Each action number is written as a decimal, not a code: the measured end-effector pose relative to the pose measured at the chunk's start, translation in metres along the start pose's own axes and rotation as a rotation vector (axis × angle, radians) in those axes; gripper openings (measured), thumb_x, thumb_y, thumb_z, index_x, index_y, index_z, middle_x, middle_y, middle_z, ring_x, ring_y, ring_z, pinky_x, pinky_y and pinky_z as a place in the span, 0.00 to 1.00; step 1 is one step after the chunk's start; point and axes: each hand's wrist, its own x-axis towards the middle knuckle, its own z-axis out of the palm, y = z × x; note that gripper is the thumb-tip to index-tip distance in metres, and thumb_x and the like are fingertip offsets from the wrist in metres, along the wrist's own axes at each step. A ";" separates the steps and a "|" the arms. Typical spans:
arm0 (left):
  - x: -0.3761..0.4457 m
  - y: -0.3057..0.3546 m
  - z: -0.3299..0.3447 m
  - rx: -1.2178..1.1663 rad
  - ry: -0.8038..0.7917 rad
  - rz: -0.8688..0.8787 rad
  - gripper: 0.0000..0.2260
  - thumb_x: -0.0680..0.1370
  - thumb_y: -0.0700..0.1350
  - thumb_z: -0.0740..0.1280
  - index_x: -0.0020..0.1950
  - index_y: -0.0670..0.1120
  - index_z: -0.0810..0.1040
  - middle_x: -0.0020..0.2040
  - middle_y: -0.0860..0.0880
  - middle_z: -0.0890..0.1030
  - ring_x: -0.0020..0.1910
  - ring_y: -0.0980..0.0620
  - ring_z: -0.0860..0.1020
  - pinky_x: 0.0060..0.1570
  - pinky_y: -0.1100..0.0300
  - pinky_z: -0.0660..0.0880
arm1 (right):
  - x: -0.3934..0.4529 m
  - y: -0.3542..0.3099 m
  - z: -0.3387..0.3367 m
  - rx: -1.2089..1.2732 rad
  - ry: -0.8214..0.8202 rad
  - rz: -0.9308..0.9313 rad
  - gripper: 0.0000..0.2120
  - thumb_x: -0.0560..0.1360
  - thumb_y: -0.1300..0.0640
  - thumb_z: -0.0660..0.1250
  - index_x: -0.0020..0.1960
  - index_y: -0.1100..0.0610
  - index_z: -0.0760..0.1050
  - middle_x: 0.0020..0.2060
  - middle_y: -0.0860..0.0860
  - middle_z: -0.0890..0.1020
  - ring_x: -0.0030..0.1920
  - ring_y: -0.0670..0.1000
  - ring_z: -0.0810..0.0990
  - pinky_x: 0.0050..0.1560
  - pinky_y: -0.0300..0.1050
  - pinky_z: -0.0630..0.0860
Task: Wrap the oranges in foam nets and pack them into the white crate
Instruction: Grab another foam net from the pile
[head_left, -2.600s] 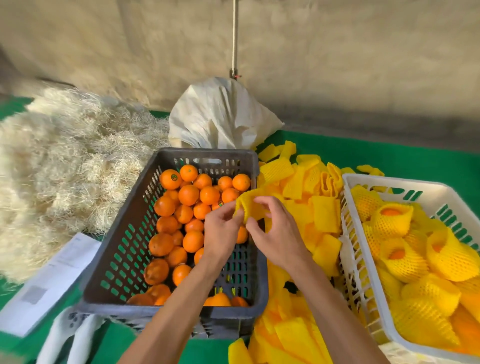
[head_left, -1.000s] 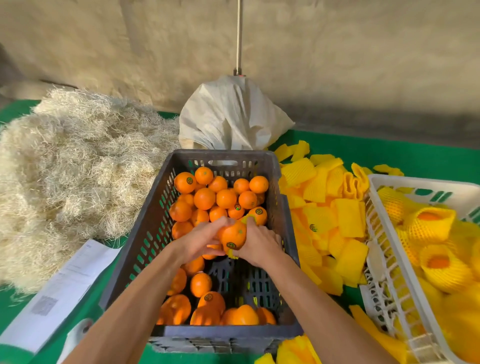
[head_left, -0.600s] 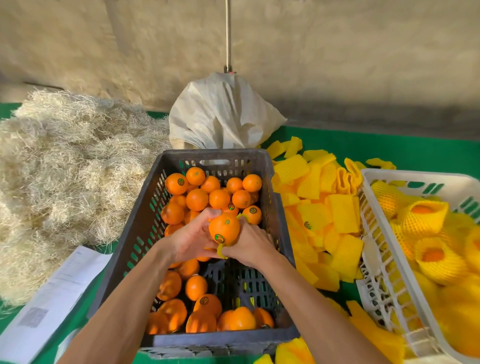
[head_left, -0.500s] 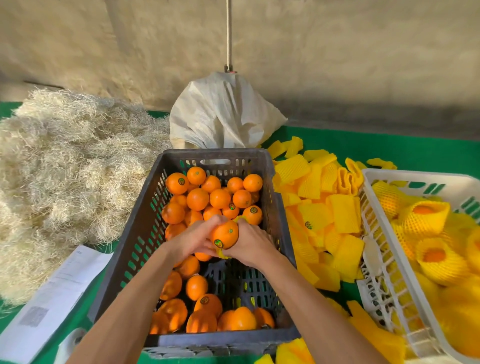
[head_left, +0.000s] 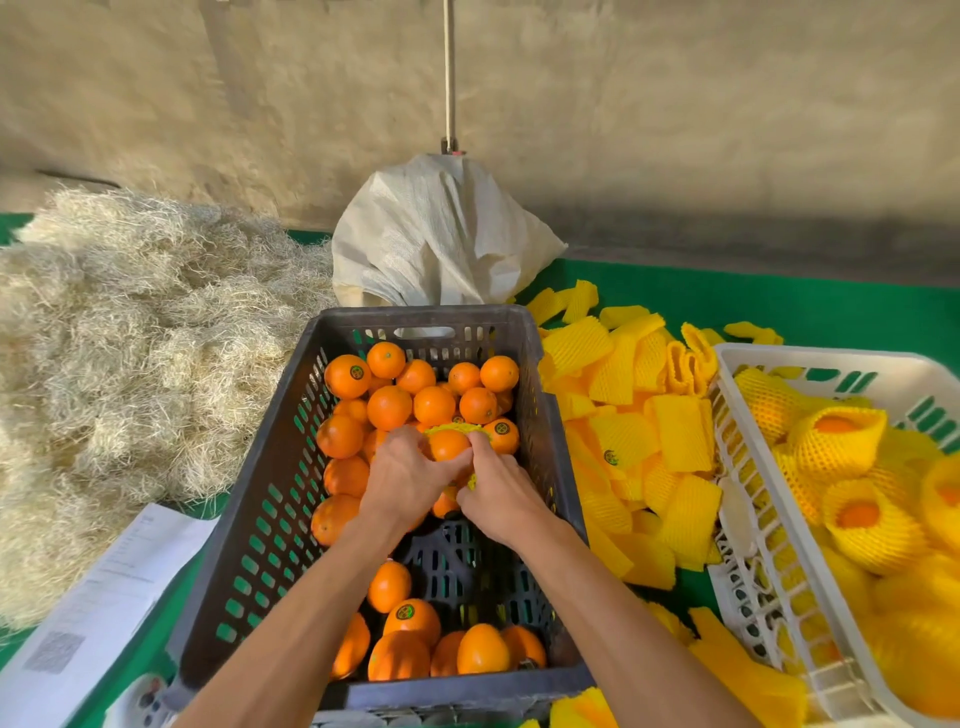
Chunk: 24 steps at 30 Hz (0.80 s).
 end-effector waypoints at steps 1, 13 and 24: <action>0.000 0.001 0.003 0.016 0.029 -0.057 0.27 0.71 0.66 0.76 0.39 0.48 0.65 0.34 0.52 0.66 0.29 0.57 0.63 0.27 0.63 0.57 | 0.000 -0.001 -0.001 0.011 0.001 -0.016 0.34 0.80 0.56 0.66 0.80 0.51 0.53 0.62 0.58 0.77 0.59 0.61 0.78 0.54 0.57 0.79; 0.003 0.014 -0.006 -0.619 -0.141 -0.338 0.21 0.72 0.58 0.79 0.60 0.52 0.80 0.54 0.49 0.84 0.53 0.50 0.83 0.52 0.49 0.84 | 0.006 -0.002 0.000 0.094 0.198 0.005 0.22 0.80 0.52 0.63 0.72 0.53 0.64 0.58 0.55 0.77 0.56 0.58 0.79 0.46 0.51 0.75; 0.007 0.011 -0.024 -0.774 -0.318 -0.267 0.26 0.67 0.50 0.84 0.62 0.52 0.82 0.57 0.48 0.85 0.58 0.45 0.84 0.58 0.45 0.83 | 0.012 0.004 0.002 0.092 0.395 0.053 0.13 0.84 0.57 0.57 0.66 0.58 0.73 0.53 0.58 0.82 0.53 0.59 0.82 0.41 0.45 0.71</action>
